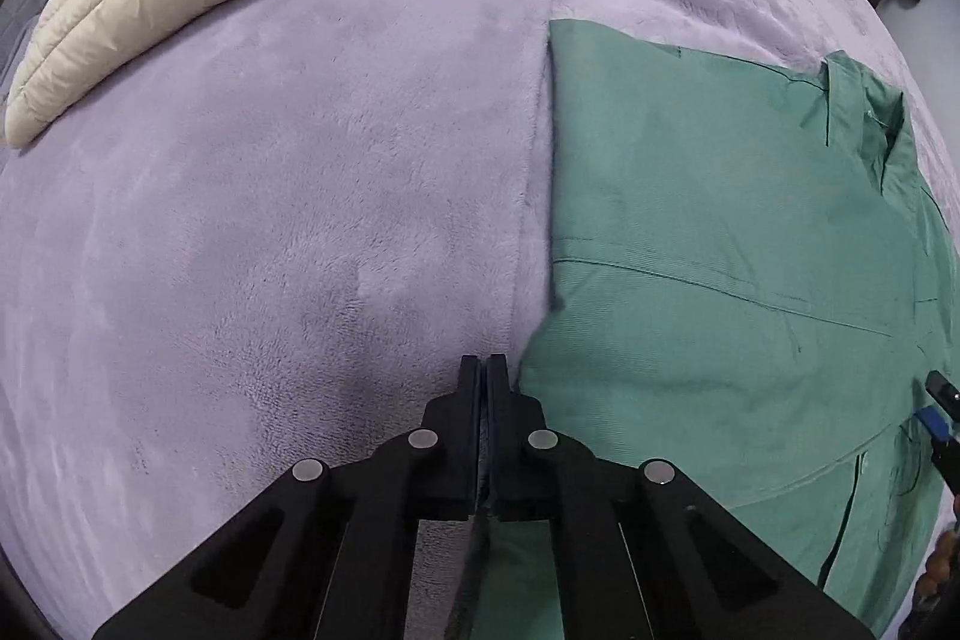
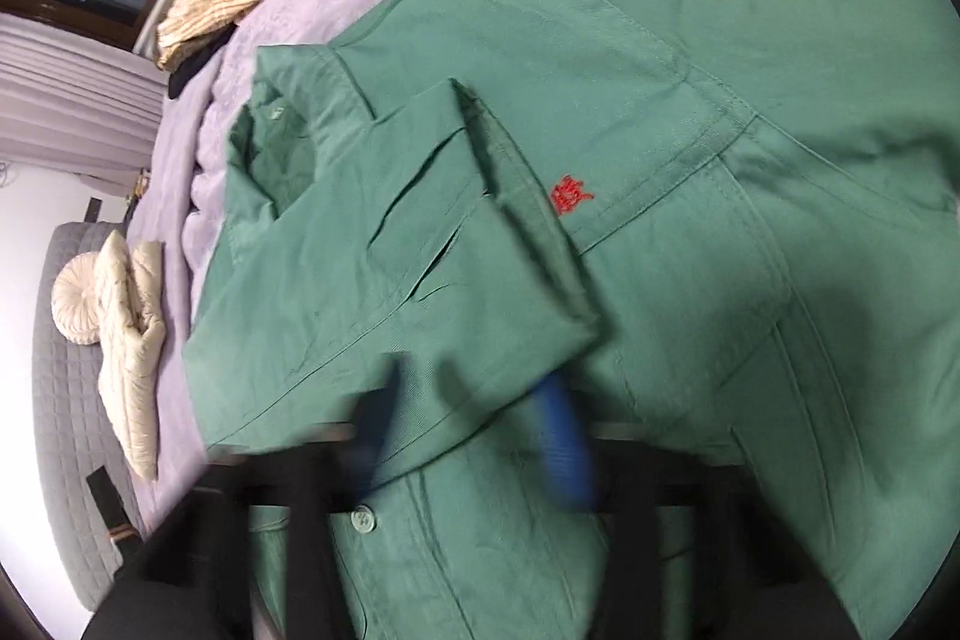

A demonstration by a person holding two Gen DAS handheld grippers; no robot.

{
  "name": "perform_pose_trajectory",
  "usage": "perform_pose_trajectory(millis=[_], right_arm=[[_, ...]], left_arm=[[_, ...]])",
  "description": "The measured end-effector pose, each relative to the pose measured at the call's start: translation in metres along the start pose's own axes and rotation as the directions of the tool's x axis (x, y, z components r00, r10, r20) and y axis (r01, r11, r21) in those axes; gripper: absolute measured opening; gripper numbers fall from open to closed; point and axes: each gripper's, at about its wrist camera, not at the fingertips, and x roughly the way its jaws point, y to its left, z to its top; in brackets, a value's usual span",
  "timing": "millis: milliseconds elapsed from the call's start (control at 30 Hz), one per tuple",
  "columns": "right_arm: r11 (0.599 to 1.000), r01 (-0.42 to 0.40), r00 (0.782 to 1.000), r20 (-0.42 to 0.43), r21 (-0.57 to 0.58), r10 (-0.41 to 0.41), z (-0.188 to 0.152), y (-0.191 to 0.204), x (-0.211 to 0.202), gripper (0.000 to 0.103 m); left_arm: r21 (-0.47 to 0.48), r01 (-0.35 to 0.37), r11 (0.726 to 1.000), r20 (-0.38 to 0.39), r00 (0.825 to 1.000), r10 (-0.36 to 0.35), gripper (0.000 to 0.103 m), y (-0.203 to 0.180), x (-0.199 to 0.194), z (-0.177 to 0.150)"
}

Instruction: Fold small clothes

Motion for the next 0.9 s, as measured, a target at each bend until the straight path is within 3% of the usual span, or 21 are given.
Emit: perform_pose_trajectory(millis=[200,300,367,400,433,600,700,767,900], right_arm=[[0.994,-0.034,0.999,-0.011,0.099,0.035,-0.006,-0.033,-0.004,0.009],[0.995,-0.017,1.000,-0.014,0.095,0.019,-0.006,-0.035,-0.016,0.020],[0.996,-0.029,0.999,-0.019,0.079,0.030,-0.008,-0.038,-0.029,0.033],[0.996,-0.044,0.999,-0.024,0.079,0.046,-0.010,-0.041,-0.035,0.053],[0.996,-0.054,0.998,-0.029,0.077,0.056,-0.013,-0.044,-0.041,0.067],[0.995,-0.058,0.997,-0.051,0.080,0.062,-0.030,-0.060,-0.065,0.069],[0.992,-0.065,0.996,-0.051,0.104,0.071,-0.039,-0.070,-0.075,0.078],[0.990,-0.073,0.996,-0.046,0.122,0.079,-0.043,-0.076,-0.081,0.079],[0.985,-0.086,0.995,-0.031,0.153,0.092,-0.046,-0.093,-0.096,0.080]], left_arm=[[0.036,-0.072,0.997,0.012,0.997,0.072,0.004,-0.004,0.013,-0.004],[0.060,-0.107,0.992,0.015,0.994,0.106,0.004,-0.012,0.009,-0.001],[0.060,-0.114,0.992,0.007,0.994,0.113,0.004,-0.013,0.004,0.000],[0.059,-0.119,0.991,0.005,0.993,0.119,0.004,-0.014,0.001,0.000],[0.059,-0.126,0.990,-0.001,0.992,0.126,0.004,-0.018,-0.002,0.002],[0.061,-0.118,0.991,-0.032,0.992,0.121,0.004,-0.038,-0.019,-0.004],[0.106,-0.123,0.987,-0.046,0.991,0.129,0.004,-0.060,-0.032,-0.015],[0.133,-0.133,0.982,-0.049,0.989,0.140,0.004,-0.081,-0.037,-0.022],[0.185,-0.087,0.979,-0.064,0.993,0.101,0.004,-0.121,-0.048,-0.035]])
